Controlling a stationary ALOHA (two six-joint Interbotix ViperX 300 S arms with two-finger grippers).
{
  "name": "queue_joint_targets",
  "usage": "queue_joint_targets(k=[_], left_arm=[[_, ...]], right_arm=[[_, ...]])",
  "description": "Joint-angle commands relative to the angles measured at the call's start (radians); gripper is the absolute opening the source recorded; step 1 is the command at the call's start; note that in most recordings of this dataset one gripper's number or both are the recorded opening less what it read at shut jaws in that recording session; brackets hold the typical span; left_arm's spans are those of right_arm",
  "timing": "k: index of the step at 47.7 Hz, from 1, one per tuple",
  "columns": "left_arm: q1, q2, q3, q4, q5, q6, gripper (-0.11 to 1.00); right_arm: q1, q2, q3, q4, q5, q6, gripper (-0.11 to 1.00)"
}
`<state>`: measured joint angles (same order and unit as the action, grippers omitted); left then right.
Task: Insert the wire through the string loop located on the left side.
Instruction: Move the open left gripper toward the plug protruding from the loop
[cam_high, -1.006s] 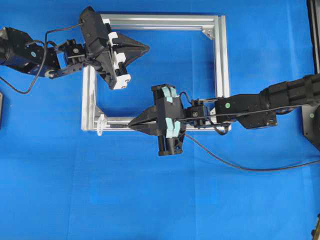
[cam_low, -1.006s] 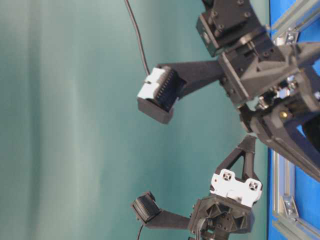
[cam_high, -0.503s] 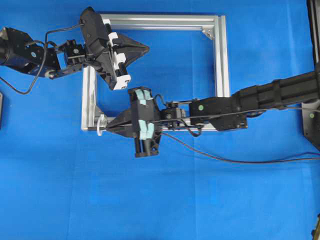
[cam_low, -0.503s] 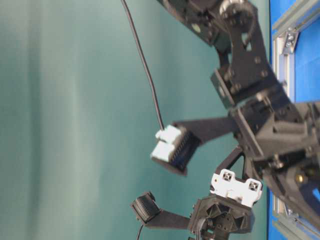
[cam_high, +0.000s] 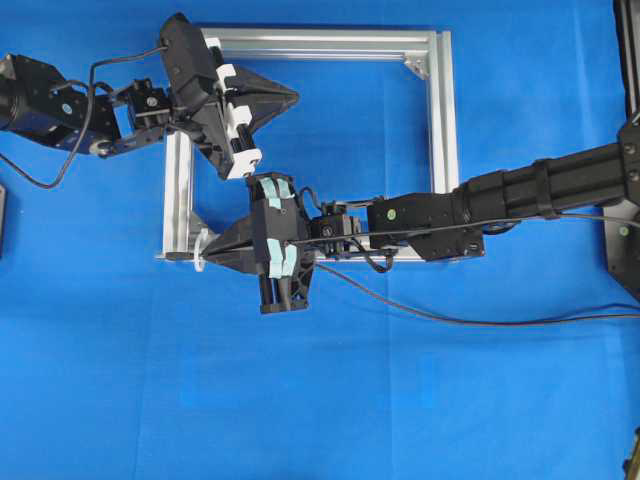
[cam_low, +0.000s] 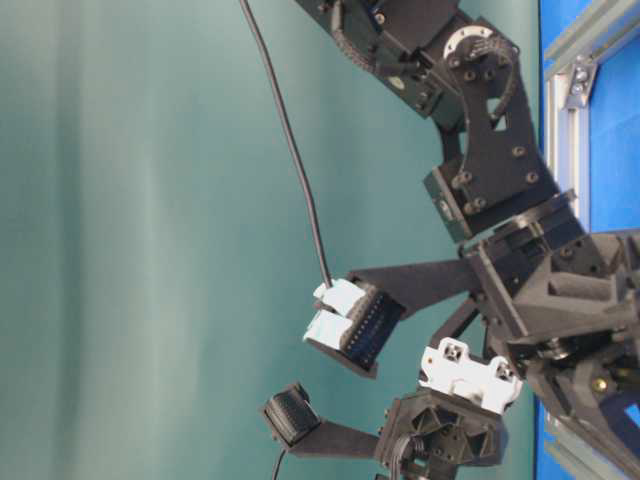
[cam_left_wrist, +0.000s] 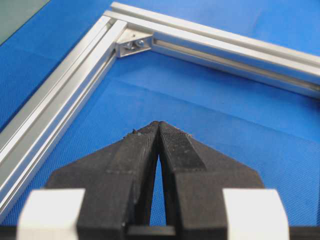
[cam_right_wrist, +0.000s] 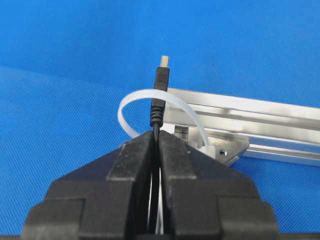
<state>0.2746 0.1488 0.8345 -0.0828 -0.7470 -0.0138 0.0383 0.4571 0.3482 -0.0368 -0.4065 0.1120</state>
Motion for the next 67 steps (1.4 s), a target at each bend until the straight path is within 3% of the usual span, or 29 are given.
queue_joint_targets(k=[1, 12, 44, 58, 67], left_arm=[[-0.005, -0.035, -0.015, 0.005, -0.006, 0.000, 0.00], [-0.006, -0.078, 0.040, 0.005, -0.006, -0.002, 0.00], [-0.006, -0.491, 0.483, 0.005, 0.023, -0.002, 0.00], [-0.018, -0.584, 0.534, 0.005, 0.114, -0.006, 0.00], [-0.135, -0.624, 0.546, 0.005, 0.141, -0.014, 0.00]], right_arm=[[-0.006, -0.021, -0.020, 0.000, -0.003, 0.002, 0.02], [-0.006, -0.021, -0.017, 0.000, -0.003, 0.002, 0.02], [-0.006, -0.023, -0.014, 0.000, 0.006, 0.003, 0.02], [-0.006, -0.023, -0.017, 0.002, 0.003, 0.003, 0.02], [-0.006, -0.023, -0.017, 0.003, 0.003, 0.003, 0.02]])
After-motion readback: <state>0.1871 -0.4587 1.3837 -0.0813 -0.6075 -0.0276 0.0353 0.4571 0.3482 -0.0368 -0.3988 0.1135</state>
